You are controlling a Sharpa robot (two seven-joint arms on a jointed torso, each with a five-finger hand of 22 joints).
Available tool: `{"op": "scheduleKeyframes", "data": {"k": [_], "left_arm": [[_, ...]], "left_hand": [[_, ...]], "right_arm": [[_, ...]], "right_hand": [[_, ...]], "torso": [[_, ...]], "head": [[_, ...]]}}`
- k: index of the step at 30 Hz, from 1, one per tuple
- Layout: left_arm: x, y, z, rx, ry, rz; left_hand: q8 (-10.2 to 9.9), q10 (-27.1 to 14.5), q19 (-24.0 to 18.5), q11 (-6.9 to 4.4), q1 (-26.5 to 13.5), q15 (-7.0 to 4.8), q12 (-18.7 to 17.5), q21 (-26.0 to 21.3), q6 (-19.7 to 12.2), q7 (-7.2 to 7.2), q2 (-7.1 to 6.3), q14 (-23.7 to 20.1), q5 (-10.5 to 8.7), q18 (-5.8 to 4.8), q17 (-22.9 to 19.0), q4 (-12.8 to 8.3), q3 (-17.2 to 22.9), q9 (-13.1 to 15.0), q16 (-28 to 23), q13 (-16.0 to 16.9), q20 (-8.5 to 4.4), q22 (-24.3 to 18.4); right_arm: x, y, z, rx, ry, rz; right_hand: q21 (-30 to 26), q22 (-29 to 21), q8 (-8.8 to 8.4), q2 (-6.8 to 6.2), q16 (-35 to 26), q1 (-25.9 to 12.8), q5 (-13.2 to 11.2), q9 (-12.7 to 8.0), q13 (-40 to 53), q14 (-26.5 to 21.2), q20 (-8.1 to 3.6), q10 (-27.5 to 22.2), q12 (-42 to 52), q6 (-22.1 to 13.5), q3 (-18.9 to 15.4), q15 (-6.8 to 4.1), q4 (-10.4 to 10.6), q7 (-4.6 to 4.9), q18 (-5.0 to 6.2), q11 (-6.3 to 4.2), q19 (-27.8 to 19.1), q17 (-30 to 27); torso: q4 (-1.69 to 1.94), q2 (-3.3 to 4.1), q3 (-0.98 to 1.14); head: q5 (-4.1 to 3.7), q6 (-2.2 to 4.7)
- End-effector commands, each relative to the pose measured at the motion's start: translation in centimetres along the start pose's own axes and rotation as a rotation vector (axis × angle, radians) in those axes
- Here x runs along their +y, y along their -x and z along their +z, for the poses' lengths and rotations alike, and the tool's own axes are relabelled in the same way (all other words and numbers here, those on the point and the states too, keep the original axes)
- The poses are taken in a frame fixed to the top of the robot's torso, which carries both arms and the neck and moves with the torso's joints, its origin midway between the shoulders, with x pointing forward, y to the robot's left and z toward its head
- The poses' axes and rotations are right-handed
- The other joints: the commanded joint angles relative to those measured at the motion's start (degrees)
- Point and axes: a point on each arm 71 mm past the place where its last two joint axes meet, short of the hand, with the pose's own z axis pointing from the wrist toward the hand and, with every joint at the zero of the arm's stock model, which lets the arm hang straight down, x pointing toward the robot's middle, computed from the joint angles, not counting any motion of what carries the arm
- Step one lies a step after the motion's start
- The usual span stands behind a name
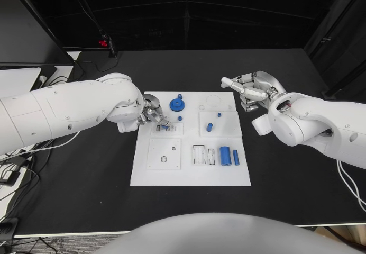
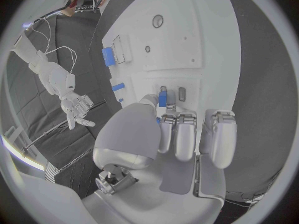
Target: Assemble the parts on the task board
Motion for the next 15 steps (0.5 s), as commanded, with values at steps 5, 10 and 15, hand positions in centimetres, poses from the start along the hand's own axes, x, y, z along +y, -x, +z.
{"op": "scheduleKeyframes", "data": {"k": [5, 10, 15], "left_arm": [[0.09, -0.01, 0.01, 0.014, 0.022, 0.015], [0.16, -0.06, 0.03, 0.016, 0.024, 0.014], [0.08, -0.13, 0.07, 0.016, 0.023, 0.015]], "left_hand": [[-0.2, 6.1, 5.9, -0.19, -0.5, -0.33, -0.1, 0.2, 0.3, -0.02, -0.24, 5.9, -0.39, -0.36, 15.1, 0.3, 0.2, 0.3, 0.0, 14.9, -0.34, 15.1], [-0.3, 6.1, 5.9, -0.16, -0.7, -0.31, -0.1, 0.2, 0.3, 0.00, -0.33, 5.9, -0.64, -0.36, 15.1, 0.3, 0.2, 0.4, 0.0, 14.9, -0.33, 15.1], [-0.3, 6.1, 5.9, -0.16, -0.7, -0.30, -0.1, 0.2, 0.3, 0.01, -0.35, 5.9, -0.76, -0.36, 15.1, 0.3, 0.2, 0.4, 0.0, 14.9, -0.32, 15.1]], "right_arm": [[0.33, -0.21, -0.07, 0.011, 0.024, 0.005], [0.34, -0.24, -0.06, 0.012, 0.025, 0.005], [0.37, -0.33, -0.05, 0.017, 0.025, 0.006]], "right_hand": [[-0.3, 13.5, 0.37, 0.34, 0.1, -0.2, 0.4, 0.0, 15.1, 6.2, 0.01, 6.2, 0.1, -0.5, -0.3, 0.07, 0.0, 0.00, -0.07, -0.06, 2.9, 15.1], [-0.3, 13.5, 0.37, 0.34, 0.1, -0.2, 0.4, 0.0, 15.1, 6.2, 0.01, 6.2, 0.1, -0.5, -0.3, 0.07, 0.0, 0.00, -0.07, -0.06, 2.9, 15.1], [-0.3, 13.5, 0.41, 0.39, 0.1, -0.3, 0.4, -0.1, 15.1, 6.2, 0.00, 6.2, 0.1, -0.5, -0.4, 0.05, 0.0, -0.04, -0.07, -0.09, 2.9, 15.1]], "torso": [[0.01, -0.08, 0.01], [0.05, -0.01, 0.02], [0.01, 0.01, 0.01]], "head": [[-0.10, -0.01], [-0.04, -0.01], [0.06, -0.01]]}}
